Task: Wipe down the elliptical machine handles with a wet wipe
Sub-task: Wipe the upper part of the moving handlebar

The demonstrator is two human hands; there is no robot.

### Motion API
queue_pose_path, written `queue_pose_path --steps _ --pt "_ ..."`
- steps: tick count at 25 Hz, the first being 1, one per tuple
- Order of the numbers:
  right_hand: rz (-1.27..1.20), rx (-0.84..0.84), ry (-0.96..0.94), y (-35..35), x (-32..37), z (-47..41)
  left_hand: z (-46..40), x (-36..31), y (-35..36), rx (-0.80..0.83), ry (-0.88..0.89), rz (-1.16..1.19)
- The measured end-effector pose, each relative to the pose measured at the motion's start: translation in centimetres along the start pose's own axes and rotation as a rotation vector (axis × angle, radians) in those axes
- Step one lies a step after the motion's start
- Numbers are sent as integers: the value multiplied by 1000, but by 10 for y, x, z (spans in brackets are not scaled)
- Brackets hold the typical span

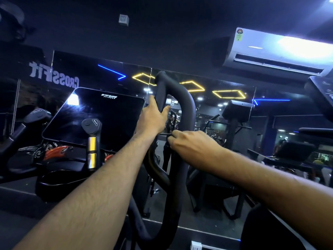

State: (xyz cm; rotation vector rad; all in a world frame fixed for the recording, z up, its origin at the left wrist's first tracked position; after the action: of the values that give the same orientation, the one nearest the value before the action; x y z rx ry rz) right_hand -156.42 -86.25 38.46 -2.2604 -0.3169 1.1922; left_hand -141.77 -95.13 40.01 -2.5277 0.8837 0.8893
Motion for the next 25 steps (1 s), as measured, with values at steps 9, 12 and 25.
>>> queue_pose_path --steps 9,12,25 --pt "52 62 44 -7 33 2 2 -2 -3 8 -3 22" --pt "160 -12 96 -9 10 -15 2 -1 -1 12 -15 26" --pt "-150 -395 144 31 -7 32 0 2 0 10 -3 19"
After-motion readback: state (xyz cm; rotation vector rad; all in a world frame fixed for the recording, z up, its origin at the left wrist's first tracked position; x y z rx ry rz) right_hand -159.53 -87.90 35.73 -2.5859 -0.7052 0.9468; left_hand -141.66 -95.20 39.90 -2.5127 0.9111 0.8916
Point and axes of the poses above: each hand's wrist, its own z-axis away from the middle knuckle, its own y-axis out of the palm, x = y × z, the point moved 2 cm from there along -z, towards the middle knuckle, and after that the axes turned 10 degrees about -x, right-handed, at the moved point
